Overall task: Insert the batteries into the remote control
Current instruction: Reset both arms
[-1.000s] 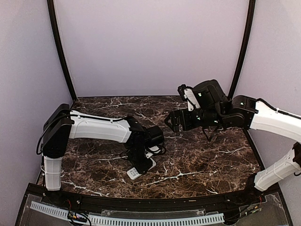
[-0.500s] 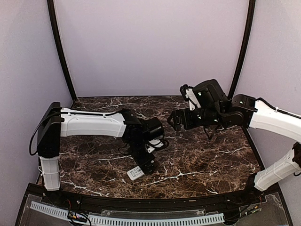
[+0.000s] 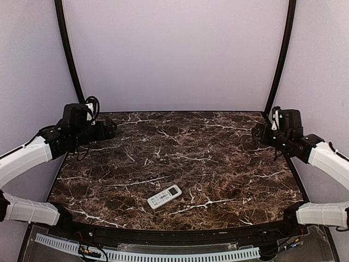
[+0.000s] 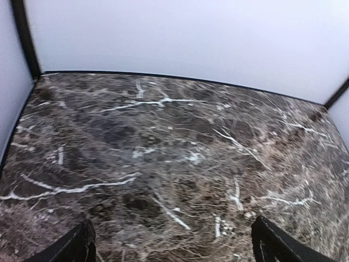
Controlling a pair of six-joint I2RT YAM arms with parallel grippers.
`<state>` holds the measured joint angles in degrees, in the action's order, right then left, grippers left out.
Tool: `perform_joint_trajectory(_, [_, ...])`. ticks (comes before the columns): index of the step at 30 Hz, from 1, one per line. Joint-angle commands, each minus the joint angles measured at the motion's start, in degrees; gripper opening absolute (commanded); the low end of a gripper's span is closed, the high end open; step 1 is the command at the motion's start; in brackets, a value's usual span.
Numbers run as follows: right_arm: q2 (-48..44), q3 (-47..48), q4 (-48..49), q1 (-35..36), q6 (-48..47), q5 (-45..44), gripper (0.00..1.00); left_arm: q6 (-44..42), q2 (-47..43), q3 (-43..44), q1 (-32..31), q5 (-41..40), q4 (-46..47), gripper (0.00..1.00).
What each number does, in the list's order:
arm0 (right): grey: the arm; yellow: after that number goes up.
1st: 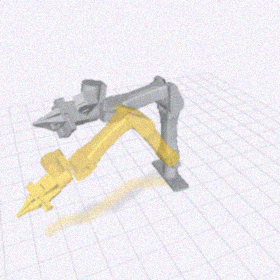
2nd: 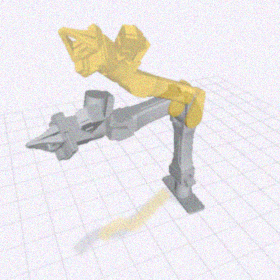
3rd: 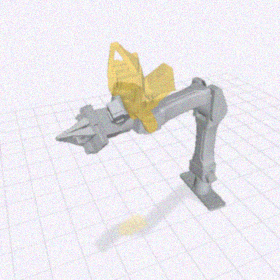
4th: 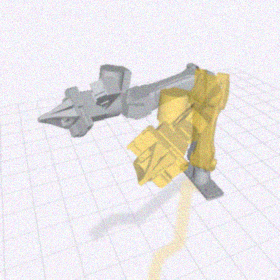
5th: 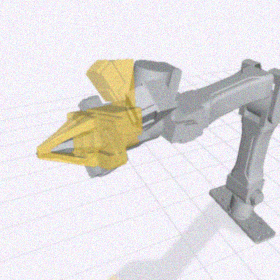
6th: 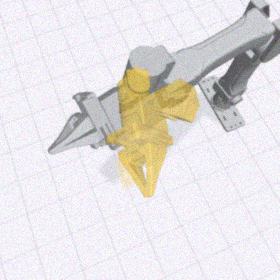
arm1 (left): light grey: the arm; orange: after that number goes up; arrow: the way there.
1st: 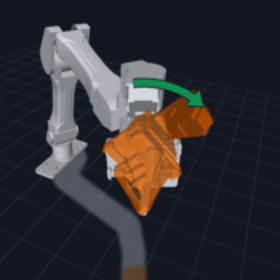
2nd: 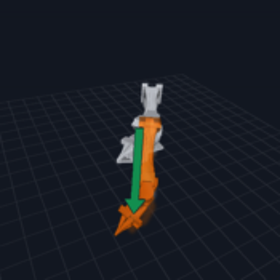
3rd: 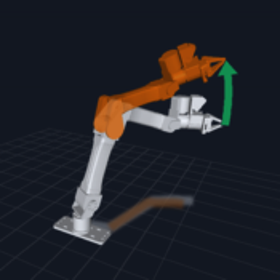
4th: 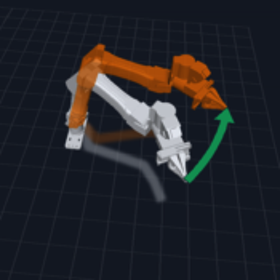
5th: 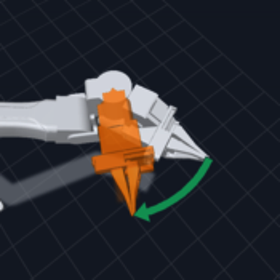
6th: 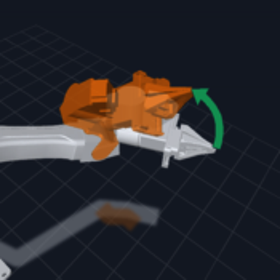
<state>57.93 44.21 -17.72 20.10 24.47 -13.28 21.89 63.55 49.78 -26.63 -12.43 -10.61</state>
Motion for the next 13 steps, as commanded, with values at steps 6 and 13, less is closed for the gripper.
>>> perform_joint_trajectory(6, [-5.5, -15.4, 20.4, -17.1, 4.0, 9.9, 0.99, 9.1, -10.0, -18.4, 11.6, -23.3, 10.3, 0.99])
perform_joint_trajectory(13, [-5.5, -17.0, 21.0, -17.0, 3.1, 7.9, 0.99, 8.6, -8.3, -18.4, 12.5, -23.7, 11.9, 0.99])
